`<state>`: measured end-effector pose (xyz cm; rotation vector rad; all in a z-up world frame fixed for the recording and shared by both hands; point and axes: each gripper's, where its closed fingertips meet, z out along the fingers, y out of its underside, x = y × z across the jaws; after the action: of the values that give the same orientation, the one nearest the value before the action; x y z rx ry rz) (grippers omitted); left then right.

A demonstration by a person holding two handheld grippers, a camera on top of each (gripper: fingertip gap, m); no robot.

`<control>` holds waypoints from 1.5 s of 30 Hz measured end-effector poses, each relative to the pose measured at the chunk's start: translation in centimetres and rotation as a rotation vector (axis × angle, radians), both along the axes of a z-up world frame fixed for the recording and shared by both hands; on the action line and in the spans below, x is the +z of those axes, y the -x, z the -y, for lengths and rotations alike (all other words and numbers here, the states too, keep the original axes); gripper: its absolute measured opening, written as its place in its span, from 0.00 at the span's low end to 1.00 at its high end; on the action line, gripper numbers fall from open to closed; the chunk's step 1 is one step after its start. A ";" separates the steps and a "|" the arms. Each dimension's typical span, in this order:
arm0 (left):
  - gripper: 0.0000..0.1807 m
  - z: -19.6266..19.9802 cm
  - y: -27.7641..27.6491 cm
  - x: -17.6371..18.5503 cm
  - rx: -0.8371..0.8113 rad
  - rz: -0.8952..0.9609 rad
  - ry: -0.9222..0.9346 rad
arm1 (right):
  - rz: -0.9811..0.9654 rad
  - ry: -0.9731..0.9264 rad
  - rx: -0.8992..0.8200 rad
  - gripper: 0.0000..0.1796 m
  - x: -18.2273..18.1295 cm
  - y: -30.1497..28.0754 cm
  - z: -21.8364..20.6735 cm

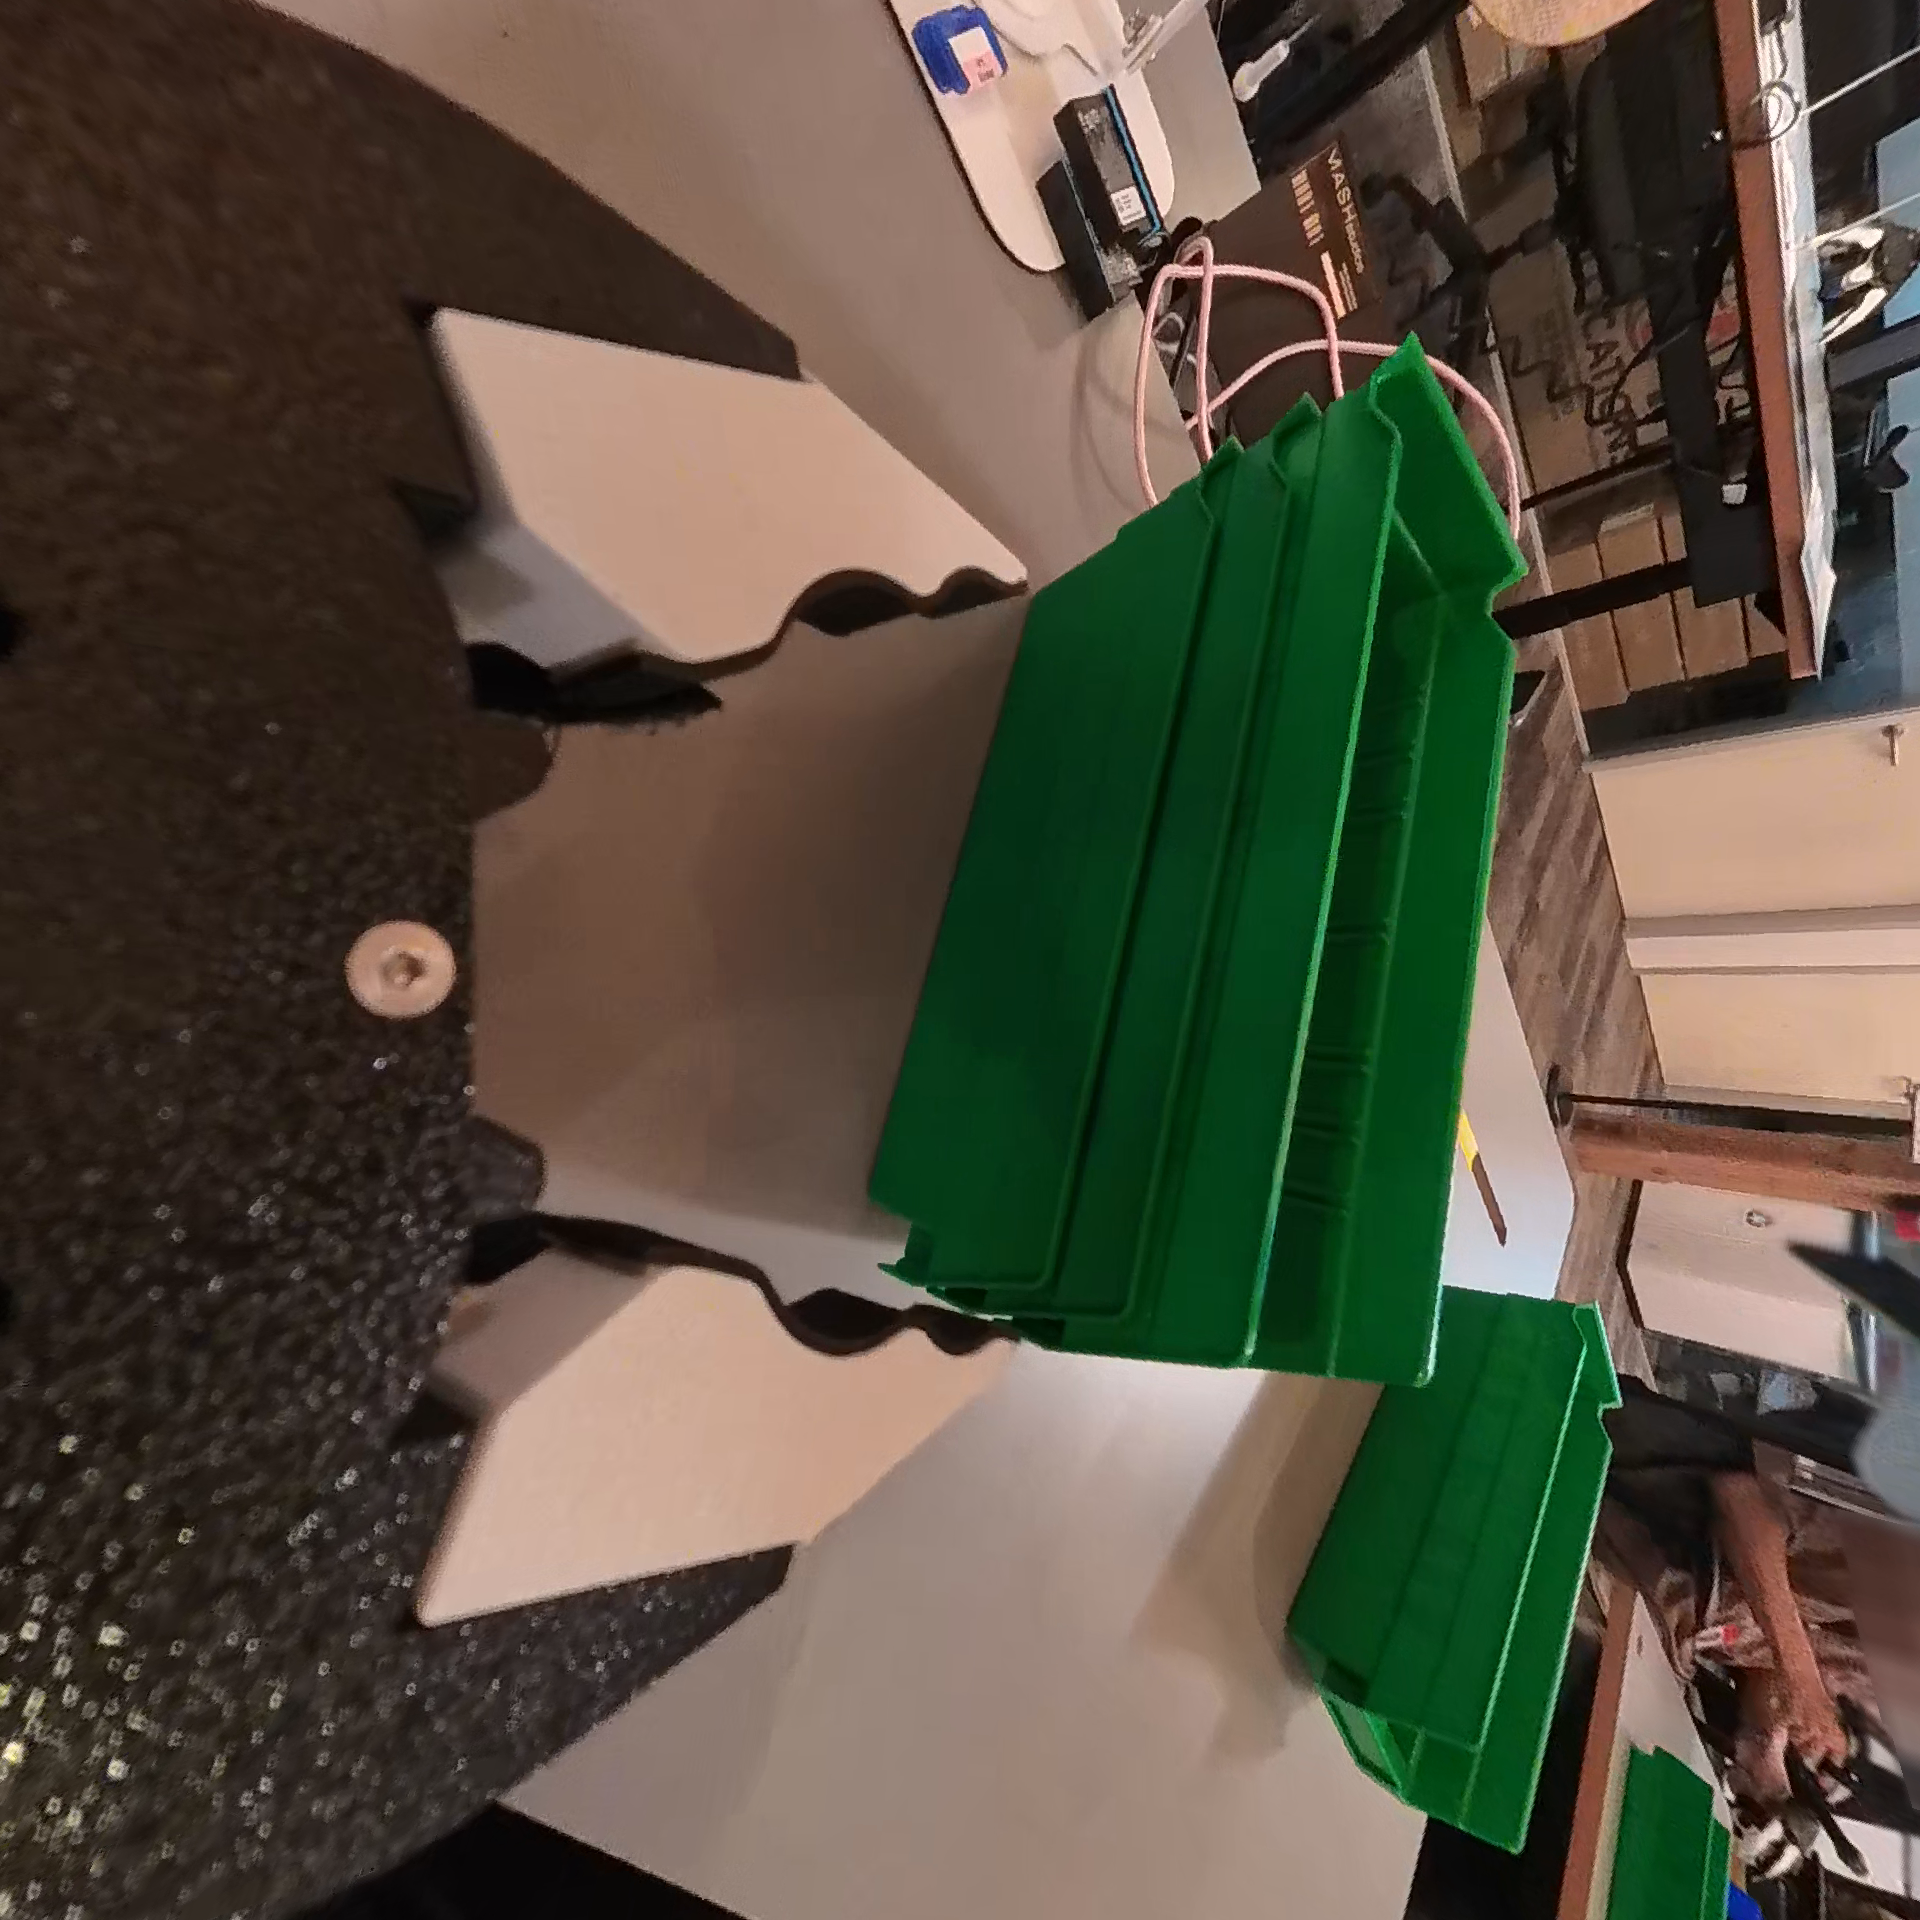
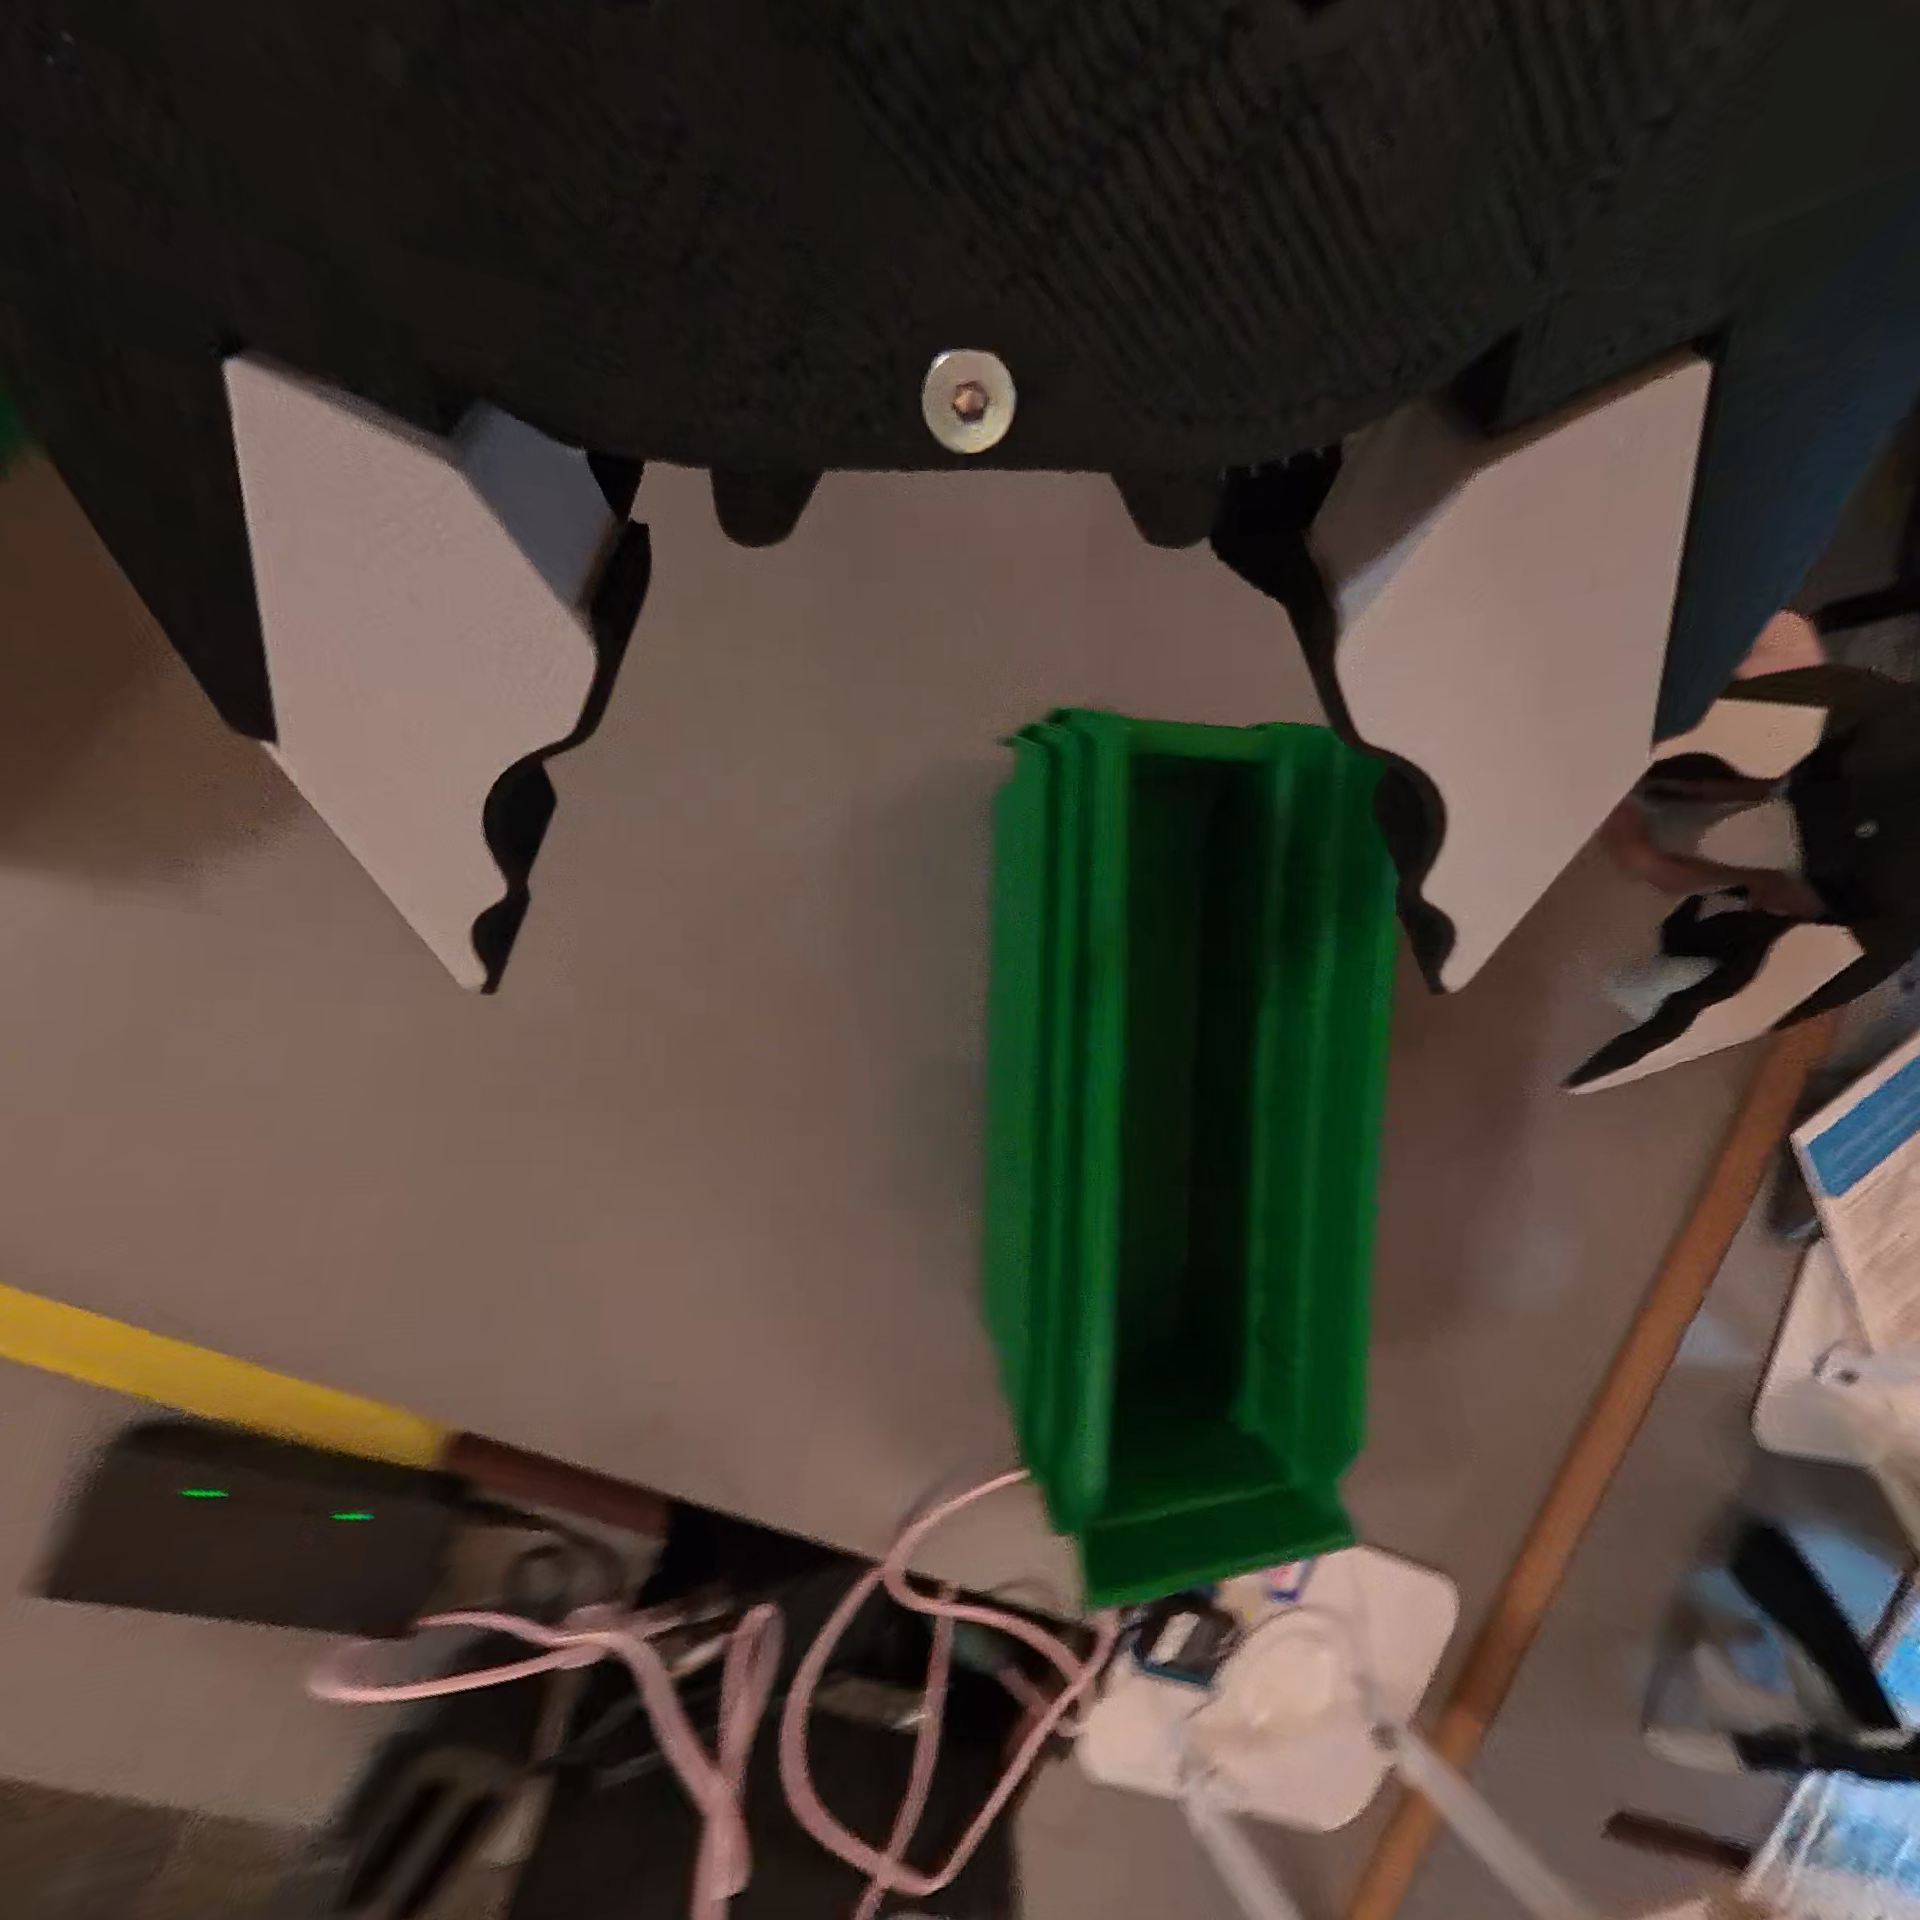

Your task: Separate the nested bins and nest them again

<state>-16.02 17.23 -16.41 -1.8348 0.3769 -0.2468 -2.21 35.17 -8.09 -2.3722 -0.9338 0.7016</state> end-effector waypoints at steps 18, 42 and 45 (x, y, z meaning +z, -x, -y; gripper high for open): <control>0.72 -0.7 -0.3 -1.2 -0.001 -0.001 0.045 | 0.324 0.082 -0.534 0.89 -13.0 -34.0 -10.3; 0.71 -0.3 -1.0 -0.1 -0.027 0.003 0.015 | 0.126 0.219 -0.338 0.59 -6.5 -21.1 -6.1; 0.71 -0.2 -0.7 0.0 -0.020 0.009 0.009 | 0.039 0.178 -0.199 0.59 -2.3 -14.2 -3.6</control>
<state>-15.34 17.43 -16.46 -1.8389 0.3888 -0.2708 12.03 38.76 -10.36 -2.5982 -0.6624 0.6870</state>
